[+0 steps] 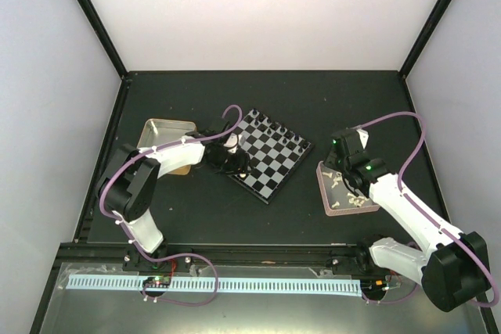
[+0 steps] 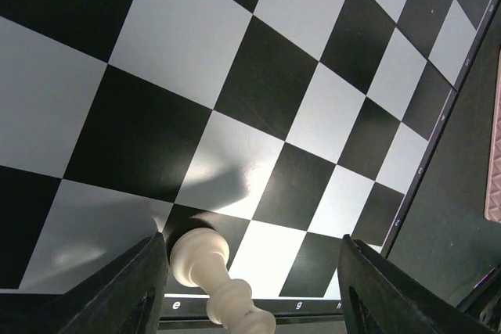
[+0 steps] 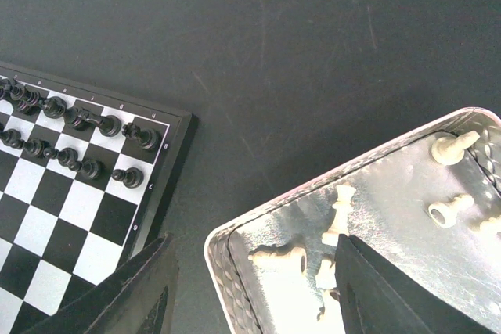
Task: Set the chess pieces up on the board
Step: Place the chess piece on the chessboard.
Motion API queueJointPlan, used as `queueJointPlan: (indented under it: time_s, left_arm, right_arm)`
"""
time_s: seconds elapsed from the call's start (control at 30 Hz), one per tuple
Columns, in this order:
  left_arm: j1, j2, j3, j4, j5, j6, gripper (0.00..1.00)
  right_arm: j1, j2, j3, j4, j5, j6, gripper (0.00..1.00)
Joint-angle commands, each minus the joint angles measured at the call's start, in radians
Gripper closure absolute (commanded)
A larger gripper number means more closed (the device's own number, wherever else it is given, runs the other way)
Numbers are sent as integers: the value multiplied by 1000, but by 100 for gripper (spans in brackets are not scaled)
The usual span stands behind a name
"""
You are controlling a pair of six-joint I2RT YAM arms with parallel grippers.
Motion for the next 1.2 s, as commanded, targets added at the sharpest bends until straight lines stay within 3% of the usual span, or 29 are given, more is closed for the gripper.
queueJointPlan:
  time_s: [0.0, 0.37, 0.73, 0.93, 1.17]
  left_arm:
    - [-6, -2, 39, -34, -19, 13, 38]
    - [-6, -84, 42, -42, -91, 15, 38]
    - [-8, -173, 19, -23, -144, 1, 46]
    - [-6, -348, -61, 75, -254, -31, 46]
    - [-6, -606, -215, 277, -336, -30, 41]
  right_arm:
    - [-5, 3, 10, -9, 2, -16, 44]
    - [-5, 40, 23, -15, -43, -34, 44]
    - [-6, 54, 17, -16, -49, -39, 46]
    - [-38, 72, -25, -15, -57, -58, 47]
    - [-167, 134, -80, 6, -80, -58, 52]
